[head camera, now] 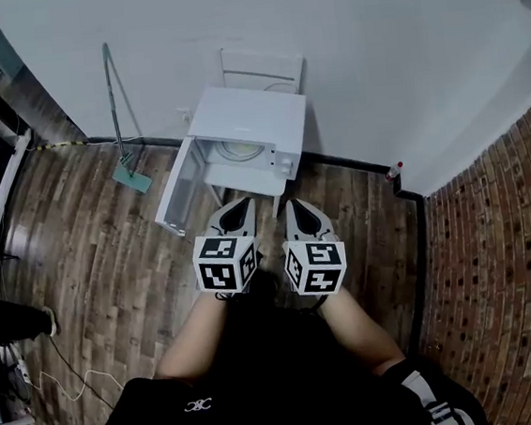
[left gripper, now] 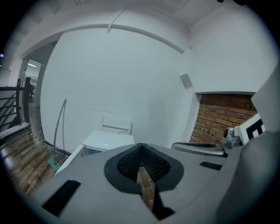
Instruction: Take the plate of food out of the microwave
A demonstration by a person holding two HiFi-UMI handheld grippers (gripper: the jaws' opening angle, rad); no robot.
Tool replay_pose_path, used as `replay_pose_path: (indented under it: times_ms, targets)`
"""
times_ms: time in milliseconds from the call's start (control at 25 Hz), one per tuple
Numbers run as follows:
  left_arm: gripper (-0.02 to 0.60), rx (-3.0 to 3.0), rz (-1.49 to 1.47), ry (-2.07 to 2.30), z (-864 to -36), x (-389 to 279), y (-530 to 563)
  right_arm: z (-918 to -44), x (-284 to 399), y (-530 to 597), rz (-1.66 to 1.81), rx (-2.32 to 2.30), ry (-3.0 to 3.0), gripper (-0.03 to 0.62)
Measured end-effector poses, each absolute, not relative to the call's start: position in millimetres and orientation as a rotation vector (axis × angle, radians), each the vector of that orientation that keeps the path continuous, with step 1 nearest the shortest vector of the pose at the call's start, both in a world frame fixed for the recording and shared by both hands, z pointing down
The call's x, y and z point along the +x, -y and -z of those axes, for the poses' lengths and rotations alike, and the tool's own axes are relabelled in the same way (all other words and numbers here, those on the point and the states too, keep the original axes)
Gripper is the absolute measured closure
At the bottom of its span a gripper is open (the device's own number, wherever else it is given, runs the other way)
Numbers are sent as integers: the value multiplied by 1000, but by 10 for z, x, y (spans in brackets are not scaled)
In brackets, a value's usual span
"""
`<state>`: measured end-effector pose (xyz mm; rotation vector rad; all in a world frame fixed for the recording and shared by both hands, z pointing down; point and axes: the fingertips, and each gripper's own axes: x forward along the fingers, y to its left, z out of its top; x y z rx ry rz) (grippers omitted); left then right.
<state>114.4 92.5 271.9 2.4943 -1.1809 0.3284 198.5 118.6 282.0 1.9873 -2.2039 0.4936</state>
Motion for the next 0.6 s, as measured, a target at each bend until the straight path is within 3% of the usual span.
replay_pose_path:
  times_ms: [600]
  targets:
    - [584,2351,-272,1170,-3118,959,210,-3065,1815,-42,-490,1871,2171,589]
